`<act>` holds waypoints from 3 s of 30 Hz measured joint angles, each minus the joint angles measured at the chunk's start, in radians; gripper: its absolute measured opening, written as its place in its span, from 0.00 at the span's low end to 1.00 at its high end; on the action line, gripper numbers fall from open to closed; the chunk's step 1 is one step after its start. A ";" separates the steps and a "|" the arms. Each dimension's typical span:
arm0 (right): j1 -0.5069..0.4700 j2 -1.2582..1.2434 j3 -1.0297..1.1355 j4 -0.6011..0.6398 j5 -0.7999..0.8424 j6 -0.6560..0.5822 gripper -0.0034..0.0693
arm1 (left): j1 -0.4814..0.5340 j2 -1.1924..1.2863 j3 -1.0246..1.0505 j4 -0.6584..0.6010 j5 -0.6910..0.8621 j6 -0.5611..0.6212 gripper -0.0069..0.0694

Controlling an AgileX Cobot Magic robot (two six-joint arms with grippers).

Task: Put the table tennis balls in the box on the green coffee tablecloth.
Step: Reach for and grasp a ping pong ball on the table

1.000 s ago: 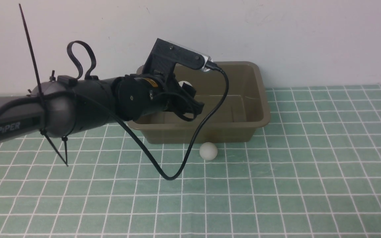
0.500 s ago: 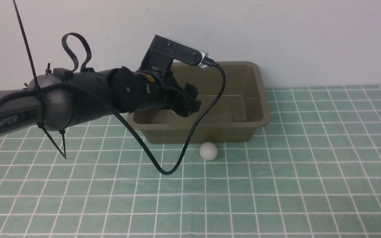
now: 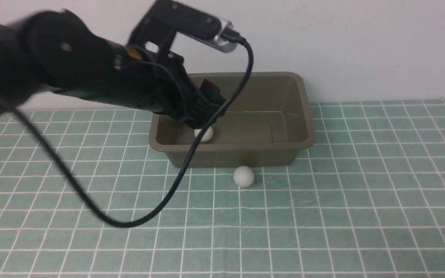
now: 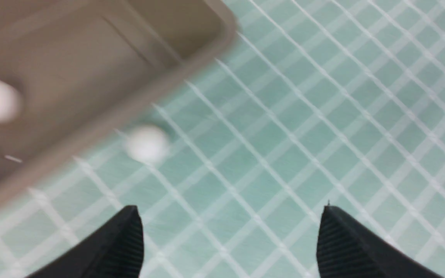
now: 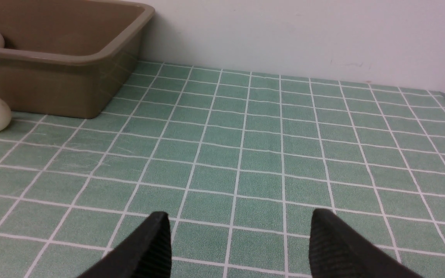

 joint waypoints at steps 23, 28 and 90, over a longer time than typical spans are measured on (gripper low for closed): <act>0.000 0.000 0.000 0.000 0.000 0.000 0.65 | -0.045 0.004 0.367 -0.277 -0.294 0.207 0.53; 0.000 0.000 0.000 0.000 0.000 0.000 0.65 | -0.045 0.019 0.426 -0.478 -0.474 0.414 0.52; 0.000 0.000 0.000 0.000 0.000 0.000 0.65 | -0.045 0.597 0.088 -1.175 -0.440 1.174 0.36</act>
